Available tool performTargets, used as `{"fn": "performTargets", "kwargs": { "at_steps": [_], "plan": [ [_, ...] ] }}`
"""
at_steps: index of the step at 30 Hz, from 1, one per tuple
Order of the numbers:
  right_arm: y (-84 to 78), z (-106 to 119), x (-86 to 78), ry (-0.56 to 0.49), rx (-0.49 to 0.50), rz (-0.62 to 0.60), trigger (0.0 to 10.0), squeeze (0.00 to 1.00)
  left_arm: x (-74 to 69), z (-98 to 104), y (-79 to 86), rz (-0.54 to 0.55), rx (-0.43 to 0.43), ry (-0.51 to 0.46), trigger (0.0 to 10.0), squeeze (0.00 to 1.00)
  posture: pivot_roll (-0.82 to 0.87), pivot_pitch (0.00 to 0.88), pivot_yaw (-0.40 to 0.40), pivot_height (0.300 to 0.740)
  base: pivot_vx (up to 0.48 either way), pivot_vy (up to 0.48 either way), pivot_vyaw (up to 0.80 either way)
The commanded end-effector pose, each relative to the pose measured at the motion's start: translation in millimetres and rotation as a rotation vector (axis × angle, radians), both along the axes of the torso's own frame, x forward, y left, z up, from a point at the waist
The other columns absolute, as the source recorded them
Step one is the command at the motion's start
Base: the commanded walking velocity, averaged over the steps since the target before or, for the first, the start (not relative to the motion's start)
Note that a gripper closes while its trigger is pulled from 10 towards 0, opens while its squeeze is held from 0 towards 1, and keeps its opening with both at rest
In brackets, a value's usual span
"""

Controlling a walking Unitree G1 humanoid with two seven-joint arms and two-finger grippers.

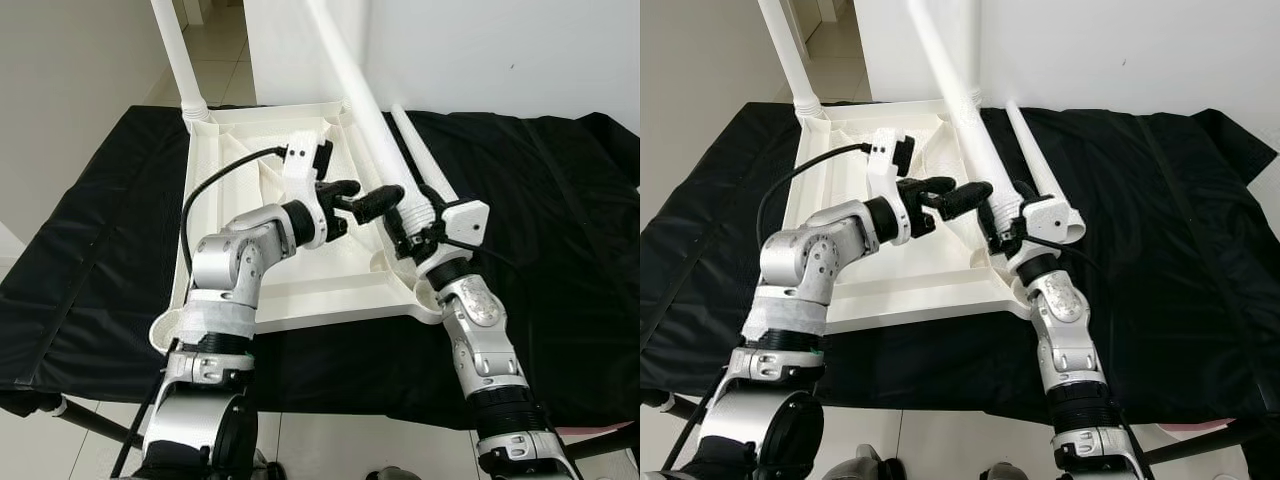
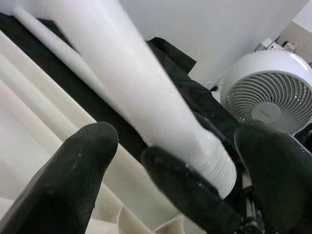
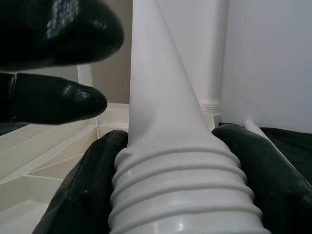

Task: Building children table

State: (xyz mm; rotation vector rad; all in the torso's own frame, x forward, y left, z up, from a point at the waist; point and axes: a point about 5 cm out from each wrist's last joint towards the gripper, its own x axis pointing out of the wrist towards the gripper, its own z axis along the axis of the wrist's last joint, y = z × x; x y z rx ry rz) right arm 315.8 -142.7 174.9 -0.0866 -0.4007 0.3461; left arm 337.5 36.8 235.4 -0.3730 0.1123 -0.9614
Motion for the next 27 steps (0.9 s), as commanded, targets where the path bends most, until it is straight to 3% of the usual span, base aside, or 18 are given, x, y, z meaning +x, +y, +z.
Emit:
{"fn": "performTargets", "kwargs": {
  "at_steps": [1,7,17,27],
  "plan": [
    [2.5,3,0.3,-0.025,-0.006,0.012,10.0,0.0,-1.3,-1,-6.4,-0.021,-0.012,0.022,10.0,0.0,-0.13,0.0,0.053,0.74,0.0,0.0,0.0],
    [16.3,4,-2.9,-0.064,-0.039,0.066,10.0,0.0,13.3,14,-13.9,-0.024,-0.045,0.111,10.0,0.0,-0.13,0.011,0.069,0.74,0.0,0.0,0.0],
    [25.5,1,-11.2,-0.093,-0.054,0.095,10.0,0.0,28.7,24,-20.8,0.0,-0.024,0.174,10.0,0.0,-0.15,0.013,0.082,0.74,0.0,0.0,0.0],
    [30.2,-9,-21.3,-0.076,-0.058,0.106,10.0,0.0,47.3,39,-9.2,0.086,-0.021,0.194,10.0,0.0,-0.17,0.024,0.092,0.74,0.0,0.0,0.0]
  ]
}}
